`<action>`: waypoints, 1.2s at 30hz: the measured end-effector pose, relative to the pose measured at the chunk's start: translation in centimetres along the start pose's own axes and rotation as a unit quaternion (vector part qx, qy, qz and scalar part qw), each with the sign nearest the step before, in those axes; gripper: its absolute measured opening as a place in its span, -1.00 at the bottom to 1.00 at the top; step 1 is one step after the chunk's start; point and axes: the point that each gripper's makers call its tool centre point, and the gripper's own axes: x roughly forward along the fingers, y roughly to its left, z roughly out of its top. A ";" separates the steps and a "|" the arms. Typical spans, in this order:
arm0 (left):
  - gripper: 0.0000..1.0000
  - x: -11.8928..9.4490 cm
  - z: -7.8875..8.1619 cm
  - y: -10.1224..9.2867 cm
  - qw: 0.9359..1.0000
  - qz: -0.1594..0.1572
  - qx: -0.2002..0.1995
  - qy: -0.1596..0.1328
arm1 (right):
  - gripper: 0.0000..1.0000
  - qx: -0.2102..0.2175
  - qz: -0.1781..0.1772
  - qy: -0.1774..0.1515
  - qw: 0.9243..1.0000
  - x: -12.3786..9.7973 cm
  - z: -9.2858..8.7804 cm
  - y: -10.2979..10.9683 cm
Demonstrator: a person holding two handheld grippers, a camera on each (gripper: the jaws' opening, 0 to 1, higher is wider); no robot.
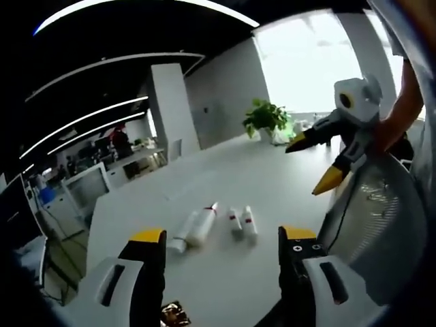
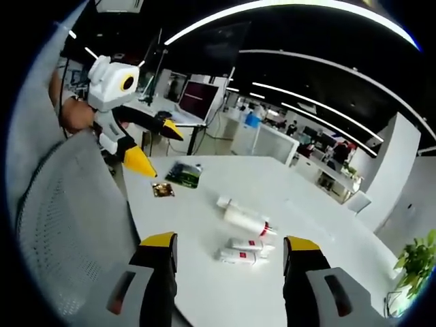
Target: Arrange the skincare products in the storage area until every visible bottle or jar stands upright without overlapping.
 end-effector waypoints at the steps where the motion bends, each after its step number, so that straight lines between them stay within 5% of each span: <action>1: 0.39 0.1 0.2 0.1 1.000 -0.004 -0.005 0.000 | 0.23 0.001 -0.002 0.000 1.000 0.0 0.0 -0.1; 8: 0.41 2.3 3.5 4.2 0.999 -0.013 0.038 -0.011 | 0.22 0.004 -0.018 0.005 1.000 -0.3 -0.4 -0.8; 14: 0.42 5.3 3.9 7.8 0.999 -0.010 0.045 0.003 | 0.21 0.003 -0.014 0.008 1.000 -0.2 -0.6 -0.7; 19: 0.42 8.4 3.0 8.4 0.999 -0.030 0.027 0.027 | 0.21 0.003 0.000 0.014 1.000 0.0 -0.8 -0.2; 26: 0.38 11.6 0.3 7.8 0.992 -0.066 0.063 0.083 | 0.19 0.008 0.005 0.025 1.000 0.2 -1.5 -0.2; 36: 0.17 16.5 -3.5 10.5 0.987 -0.081 0.019 0.137 | 0.17 0.018 0.010 0.033 0.999 0.3 -1.9 -0.2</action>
